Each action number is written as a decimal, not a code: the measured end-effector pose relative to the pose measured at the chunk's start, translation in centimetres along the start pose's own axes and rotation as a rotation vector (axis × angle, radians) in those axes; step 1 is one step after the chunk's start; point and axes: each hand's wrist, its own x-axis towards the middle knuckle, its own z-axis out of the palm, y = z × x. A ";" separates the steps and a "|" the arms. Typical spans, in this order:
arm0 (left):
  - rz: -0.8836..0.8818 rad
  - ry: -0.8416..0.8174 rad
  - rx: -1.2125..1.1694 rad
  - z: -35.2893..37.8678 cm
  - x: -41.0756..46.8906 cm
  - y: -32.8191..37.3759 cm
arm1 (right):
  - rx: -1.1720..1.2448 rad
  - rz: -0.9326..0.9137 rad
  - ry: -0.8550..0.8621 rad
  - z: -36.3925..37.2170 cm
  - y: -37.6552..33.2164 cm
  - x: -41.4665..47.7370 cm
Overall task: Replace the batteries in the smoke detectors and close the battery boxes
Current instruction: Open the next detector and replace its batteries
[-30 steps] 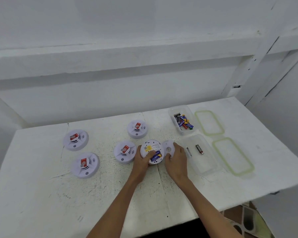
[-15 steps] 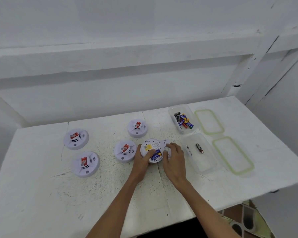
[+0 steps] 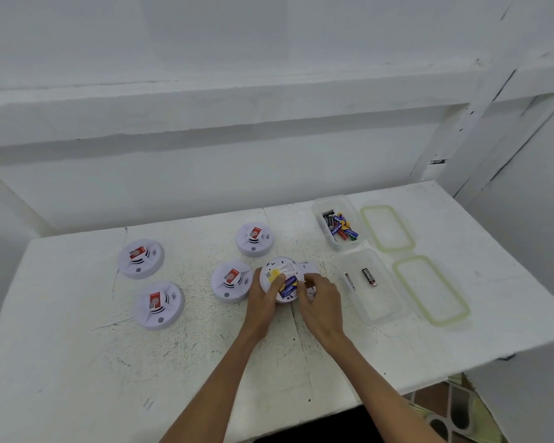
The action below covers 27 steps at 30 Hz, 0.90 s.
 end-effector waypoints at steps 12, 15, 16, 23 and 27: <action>0.100 -0.051 0.133 0.1 -0.6 0.2 | 0.545 0.365 -0.030 -1.0 -1.3 1.2; 0.091 -0.037 0.149 -0.1 -0.5 -0.1 | 0.586 0.374 0.000 -1.2 -1.7 1.8; 0.082 -0.037 0.149 -0.1 -0.5 -0.2 | 0.574 0.364 0.014 -1.3 -1.8 2.0; 0.063 -0.060 0.141 -0.1 -0.6 0.1 | 0.546 0.327 -0.001 -1.6 -1.8 3.0; 0.117 -0.120 0.144 -0.1 -0.8 0.4 | 0.528 0.268 0.001 -1.6 -1.6 2.8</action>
